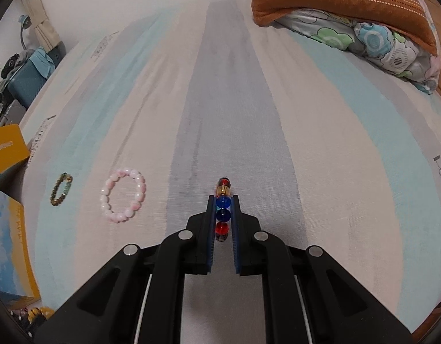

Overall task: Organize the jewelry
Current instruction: 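Lift and carry the amber beads and multicolour bracelet over the white box with both tools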

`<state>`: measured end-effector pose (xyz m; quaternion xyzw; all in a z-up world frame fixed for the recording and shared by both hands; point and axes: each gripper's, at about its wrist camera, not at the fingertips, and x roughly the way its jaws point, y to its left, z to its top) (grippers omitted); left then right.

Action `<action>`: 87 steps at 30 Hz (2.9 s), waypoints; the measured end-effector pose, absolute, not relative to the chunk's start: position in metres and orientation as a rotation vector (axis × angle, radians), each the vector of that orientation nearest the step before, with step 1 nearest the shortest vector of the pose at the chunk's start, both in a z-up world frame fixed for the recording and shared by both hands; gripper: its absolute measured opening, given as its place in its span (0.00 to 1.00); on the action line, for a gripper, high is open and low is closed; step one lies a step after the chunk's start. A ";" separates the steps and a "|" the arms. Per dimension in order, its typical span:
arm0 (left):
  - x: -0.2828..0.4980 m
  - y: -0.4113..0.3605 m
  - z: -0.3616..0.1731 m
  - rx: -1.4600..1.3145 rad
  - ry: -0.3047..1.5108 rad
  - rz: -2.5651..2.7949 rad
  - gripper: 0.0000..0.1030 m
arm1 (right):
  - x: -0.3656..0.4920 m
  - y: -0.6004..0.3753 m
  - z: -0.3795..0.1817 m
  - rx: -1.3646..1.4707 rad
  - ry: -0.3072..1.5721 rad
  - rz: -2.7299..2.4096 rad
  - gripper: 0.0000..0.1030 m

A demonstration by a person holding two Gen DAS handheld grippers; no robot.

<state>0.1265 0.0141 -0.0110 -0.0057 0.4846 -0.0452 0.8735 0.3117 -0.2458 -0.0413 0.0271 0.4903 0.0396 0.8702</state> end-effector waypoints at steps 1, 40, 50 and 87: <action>0.129 0.017 -0.006 -0.019 1.010 -0.092 0.09 | 0.310 -0.245 -0.039 0.054 1.021 0.086 0.09; 0.117 0.135 0.071 -0.120 0.923 0.148 0.09 | 0.241 -0.139 0.057 -0.042 0.905 0.210 0.09; 0.086 0.197 0.092 -0.142 0.898 0.261 0.09 | 0.212 -0.057 0.084 -0.091 0.866 0.328 0.09; 0.041 0.348 0.037 -0.280 1.046 0.472 0.09 | 0.127 0.188 0.031 -0.325 0.940 0.631 0.09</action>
